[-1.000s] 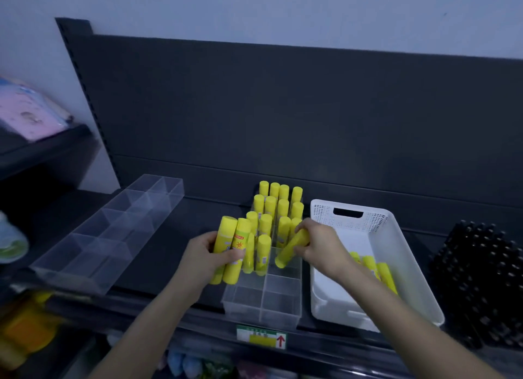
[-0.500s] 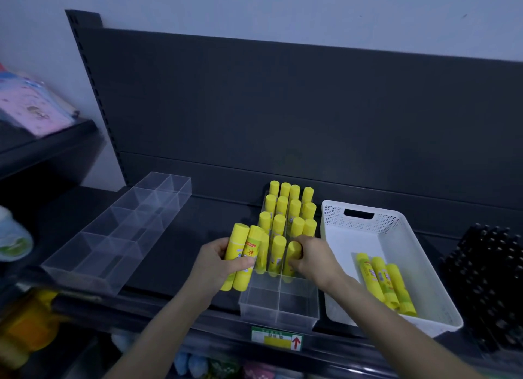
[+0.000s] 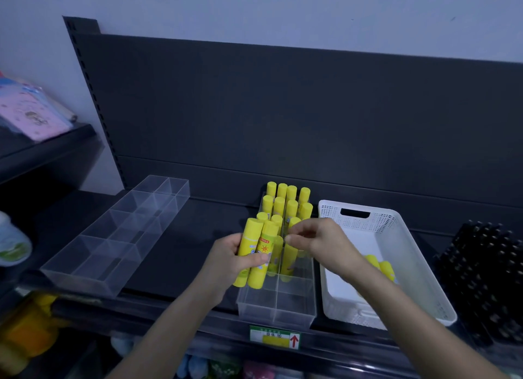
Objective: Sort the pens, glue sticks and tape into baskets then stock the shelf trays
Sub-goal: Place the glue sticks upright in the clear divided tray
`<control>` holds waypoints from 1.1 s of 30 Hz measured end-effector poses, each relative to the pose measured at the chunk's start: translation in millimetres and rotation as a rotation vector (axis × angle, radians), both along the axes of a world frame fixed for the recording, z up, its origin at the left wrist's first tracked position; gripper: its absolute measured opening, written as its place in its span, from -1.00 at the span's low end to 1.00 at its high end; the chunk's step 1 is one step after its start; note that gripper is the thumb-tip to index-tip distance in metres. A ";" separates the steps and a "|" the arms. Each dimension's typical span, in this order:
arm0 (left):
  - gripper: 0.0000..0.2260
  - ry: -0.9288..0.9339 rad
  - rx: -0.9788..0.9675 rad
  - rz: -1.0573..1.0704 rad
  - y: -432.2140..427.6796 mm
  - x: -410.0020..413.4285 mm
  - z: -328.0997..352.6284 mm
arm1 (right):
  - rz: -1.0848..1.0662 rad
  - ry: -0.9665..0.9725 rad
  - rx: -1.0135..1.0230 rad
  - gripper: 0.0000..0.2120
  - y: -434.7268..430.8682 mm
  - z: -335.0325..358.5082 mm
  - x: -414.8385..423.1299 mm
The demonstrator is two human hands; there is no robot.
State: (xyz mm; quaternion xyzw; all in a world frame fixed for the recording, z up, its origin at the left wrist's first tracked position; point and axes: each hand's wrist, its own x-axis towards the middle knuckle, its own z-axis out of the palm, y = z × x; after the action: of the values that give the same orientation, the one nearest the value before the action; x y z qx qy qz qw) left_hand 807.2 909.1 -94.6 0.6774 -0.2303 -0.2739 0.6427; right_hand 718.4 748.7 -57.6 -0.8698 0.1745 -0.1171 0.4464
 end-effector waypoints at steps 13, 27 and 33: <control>-0.86 -0.067 -0.057 -0.108 -20.0 -9.5 6.5 | -0.014 -0.141 0.427 -0.95 0.9 -3.9 -6.6; -0.88 -0.164 0.050 -0.149 -7.0 3.1 -15.0 | -0.012 0.546 -0.331 -0.73 -32.8 -6.1 -7.4; -0.81 -0.199 -0.006 -0.110 0.1 6.2 -14.9 | 0.017 0.568 -0.565 -0.80 -24.2 -19.4 9.9</control>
State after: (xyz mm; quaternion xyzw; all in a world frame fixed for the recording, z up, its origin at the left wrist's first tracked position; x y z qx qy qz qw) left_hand 813.4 909.1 -109.4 0.6857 -0.3307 -0.2396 0.6025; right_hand 728.3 724.5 -77.0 -0.9575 0.2447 0.0882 0.1246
